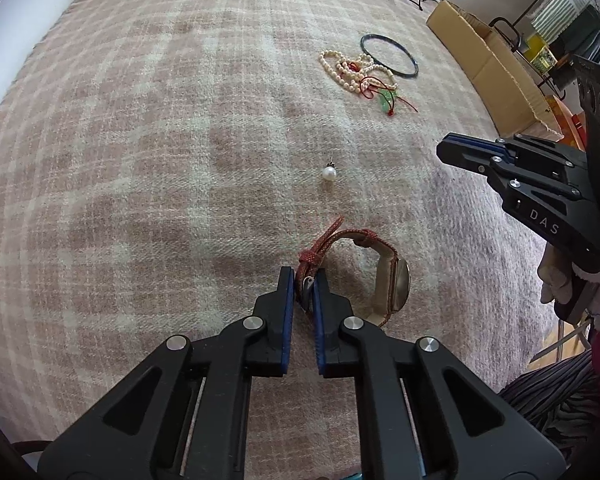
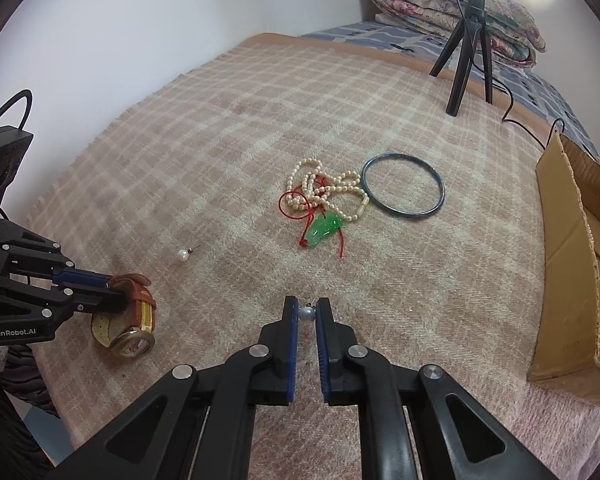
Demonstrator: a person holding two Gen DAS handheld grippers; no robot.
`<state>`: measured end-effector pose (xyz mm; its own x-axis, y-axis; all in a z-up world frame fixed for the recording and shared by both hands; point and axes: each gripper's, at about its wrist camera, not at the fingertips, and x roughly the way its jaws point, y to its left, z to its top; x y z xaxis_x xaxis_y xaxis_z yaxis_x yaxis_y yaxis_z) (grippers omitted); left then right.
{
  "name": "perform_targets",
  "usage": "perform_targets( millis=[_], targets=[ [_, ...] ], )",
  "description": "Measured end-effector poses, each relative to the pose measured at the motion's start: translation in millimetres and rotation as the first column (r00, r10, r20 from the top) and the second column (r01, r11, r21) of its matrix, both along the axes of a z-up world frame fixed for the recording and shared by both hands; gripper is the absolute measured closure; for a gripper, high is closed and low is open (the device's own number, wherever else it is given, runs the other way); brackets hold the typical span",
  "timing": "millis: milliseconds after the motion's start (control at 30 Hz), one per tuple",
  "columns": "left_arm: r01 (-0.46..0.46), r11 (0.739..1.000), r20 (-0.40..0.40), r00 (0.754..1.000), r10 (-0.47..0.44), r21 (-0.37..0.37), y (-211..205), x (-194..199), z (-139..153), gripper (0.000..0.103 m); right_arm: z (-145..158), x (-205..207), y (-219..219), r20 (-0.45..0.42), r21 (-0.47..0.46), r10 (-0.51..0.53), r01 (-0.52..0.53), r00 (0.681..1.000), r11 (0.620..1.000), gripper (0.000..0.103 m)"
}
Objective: Organize jewelry
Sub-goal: 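Close left gripper on the watch strap while right gripper pinches the pearl earring, then carry the watch with left gripper while right gripper carries the earring to the box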
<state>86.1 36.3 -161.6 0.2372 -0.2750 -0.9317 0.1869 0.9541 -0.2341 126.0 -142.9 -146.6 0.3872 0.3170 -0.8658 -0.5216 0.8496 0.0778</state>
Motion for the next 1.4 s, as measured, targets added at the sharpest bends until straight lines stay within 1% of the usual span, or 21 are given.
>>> perform_targets(
  millis=[167, 333, 700, 933, 1100, 1300, 1400],
  targets=[
    [-0.012, 1.000, 0.051, 0.999, 0.013, -0.017, 6.1, -1.8, 19.2, 0.096, 9.6, -4.5, -5.0, 0.021, 0.009, -0.010, 0.010, 1.000, 1.000, 0.097],
    [-0.021, 0.999, 0.103, 0.994, 0.025, -0.040, 8.8, 1.1, 41.2, 0.096, 27.8, -7.8, -12.1, 0.053, 0.042, -0.025, 0.023, 0.998, 0.999, 0.097],
    [-0.024, 0.997, 0.158, 0.987, 0.037, -0.079, -3.2, 10.8, 67.8, 0.096, 71.8, -14.8, -36.4, 0.141, 0.106, -0.077, 0.062, 0.987, 0.992, 0.097],
    [-0.004, 0.994, 0.187, 0.982, 0.024, -0.109, -26.3, 21.2, 81.9, 0.096, 100.0, -17.6, -66.4, 0.202, 0.143, -0.139, 0.111, 0.969, 0.983, 0.097],
    [0.026, 0.991, 0.209, 0.978, 0.002, -0.130, -51.2, 28.6, 92.3, 0.096, 116.8, -17.1, -94.3, 0.234, 0.169, -0.193, 0.156, 0.953, 0.973, 0.097],
    [0.066, 0.986, 0.233, 0.972, -0.029, -0.151, -90.1, 40.1, 103.7, 0.096, 133.1, -11.8, -136.5, 0.264, 0.197, -0.276, 0.228, 0.924, 0.953, 0.097],
    [0.081, 0.983, 0.240, 0.970, -0.040, -0.163, -111.0, 48.1, 106.4, 0.096, 139.0, -5.6, -160.9, 0.270, 0.218, -0.326, 0.272, 0.906, 0.937, 0.097]
  ],
)
